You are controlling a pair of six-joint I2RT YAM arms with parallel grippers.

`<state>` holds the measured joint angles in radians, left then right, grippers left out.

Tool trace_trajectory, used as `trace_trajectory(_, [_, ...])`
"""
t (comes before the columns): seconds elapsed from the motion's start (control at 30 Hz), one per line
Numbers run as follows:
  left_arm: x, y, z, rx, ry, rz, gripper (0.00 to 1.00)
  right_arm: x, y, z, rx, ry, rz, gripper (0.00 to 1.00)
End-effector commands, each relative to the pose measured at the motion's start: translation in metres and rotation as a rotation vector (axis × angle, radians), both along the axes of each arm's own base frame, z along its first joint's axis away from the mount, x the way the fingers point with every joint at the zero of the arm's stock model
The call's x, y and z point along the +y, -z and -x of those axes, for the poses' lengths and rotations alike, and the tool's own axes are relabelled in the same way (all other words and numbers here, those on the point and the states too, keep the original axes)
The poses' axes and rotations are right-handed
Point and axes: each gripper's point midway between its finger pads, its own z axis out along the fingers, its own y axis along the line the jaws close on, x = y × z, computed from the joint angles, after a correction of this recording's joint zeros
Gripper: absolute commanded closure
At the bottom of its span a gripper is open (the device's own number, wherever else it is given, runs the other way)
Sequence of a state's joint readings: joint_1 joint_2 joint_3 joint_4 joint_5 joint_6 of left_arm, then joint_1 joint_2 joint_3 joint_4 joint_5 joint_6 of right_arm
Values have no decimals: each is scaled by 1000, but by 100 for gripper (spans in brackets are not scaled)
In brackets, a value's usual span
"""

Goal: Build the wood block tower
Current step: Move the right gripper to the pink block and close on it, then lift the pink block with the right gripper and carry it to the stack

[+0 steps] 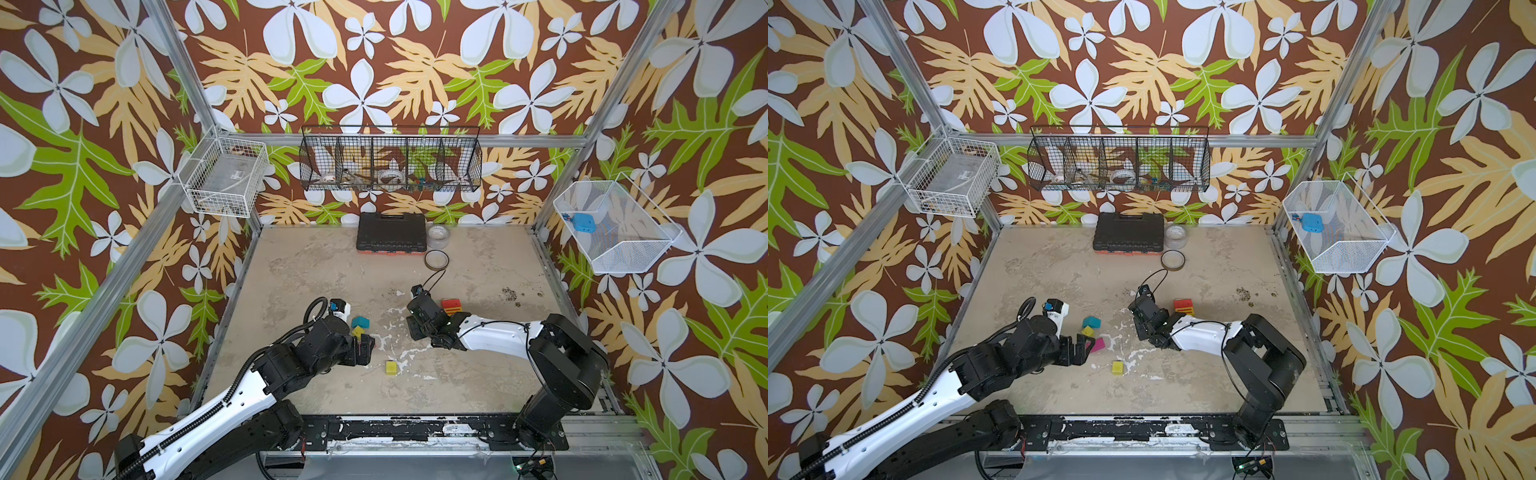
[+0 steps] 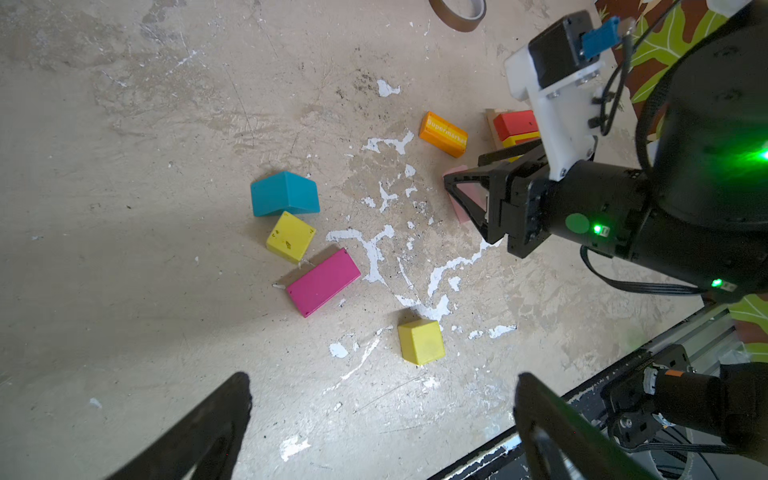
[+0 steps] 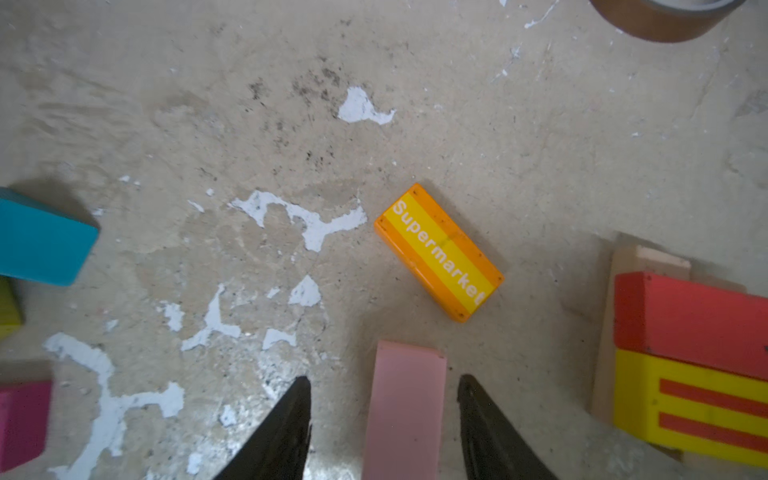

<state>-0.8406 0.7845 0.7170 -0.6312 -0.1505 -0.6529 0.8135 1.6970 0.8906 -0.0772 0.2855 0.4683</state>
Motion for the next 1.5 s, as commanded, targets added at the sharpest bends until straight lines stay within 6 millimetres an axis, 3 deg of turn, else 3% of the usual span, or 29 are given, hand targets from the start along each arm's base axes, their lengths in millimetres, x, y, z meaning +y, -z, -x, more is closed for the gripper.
trace_trajectory(0.0, [-2,-5,-1,-15,4,19,0,-10,6,2,7,27,47,44])
trace_trajectory(0.47, [-2,-5,-1,-17,2,21,0,-9,27,11,63,16,49,49])
trace_trajectory(0.9, [-3,-1,-1,-5,9,15,0,-14,23,14,55,20,44,71])
trace_trajectory(1.07, [-2,-2,-1,-10,1,16,0,-21,7,13,17,31,51,78])
trace_trajectory(1.47, [-4,1,-1,3,7,8,0,-46,-64,14,-115,41,-28,84])
